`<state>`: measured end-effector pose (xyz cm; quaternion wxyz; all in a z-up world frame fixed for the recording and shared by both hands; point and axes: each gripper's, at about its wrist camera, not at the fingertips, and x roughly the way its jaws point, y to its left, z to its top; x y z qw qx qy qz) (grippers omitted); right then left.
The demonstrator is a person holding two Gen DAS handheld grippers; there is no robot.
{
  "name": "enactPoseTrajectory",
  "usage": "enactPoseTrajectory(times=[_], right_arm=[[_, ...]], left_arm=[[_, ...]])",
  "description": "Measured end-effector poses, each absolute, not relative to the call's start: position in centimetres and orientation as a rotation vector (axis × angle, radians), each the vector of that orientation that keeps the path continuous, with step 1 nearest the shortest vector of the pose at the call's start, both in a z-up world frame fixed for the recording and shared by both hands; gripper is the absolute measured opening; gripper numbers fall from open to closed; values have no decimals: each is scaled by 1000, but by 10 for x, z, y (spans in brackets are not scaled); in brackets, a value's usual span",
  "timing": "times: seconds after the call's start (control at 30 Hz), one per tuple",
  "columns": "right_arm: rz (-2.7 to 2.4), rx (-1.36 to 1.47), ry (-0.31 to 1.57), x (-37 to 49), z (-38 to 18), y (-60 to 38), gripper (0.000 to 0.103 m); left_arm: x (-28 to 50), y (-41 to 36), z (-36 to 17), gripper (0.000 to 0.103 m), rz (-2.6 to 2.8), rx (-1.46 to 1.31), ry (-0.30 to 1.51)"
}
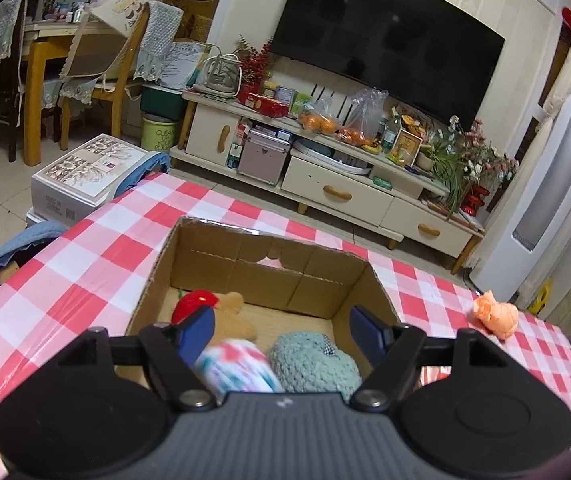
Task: Organize soft objects
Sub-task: 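Open both tools to drop the plush and pad into the box, then withdraw both open tools from the box back over the remaining items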
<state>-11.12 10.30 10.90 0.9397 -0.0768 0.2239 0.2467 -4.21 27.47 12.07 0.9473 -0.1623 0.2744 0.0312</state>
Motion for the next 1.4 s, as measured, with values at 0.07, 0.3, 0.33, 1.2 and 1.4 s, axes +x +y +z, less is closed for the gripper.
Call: enactPoseTrajectory(times=[0.07,0.3,0.33,1.2,1.4], right_arm=[[496,-151,444,-114,111,100,103],[447,-122,399,-121,119,83,103],[438,-116,396,-120,120,80,103],[317,-7,392,-120,109,24,103],[291,49,407,-117,106,6,103]], left_arm=[[-42,270,122,77,65,-314,558],[-41,259,123,79,54,-284,561],[-41,257,123,80,51,-280,561],[-37,199,124,89,-11,-189,565],[-37,186,124,92,-30,-174,560]])
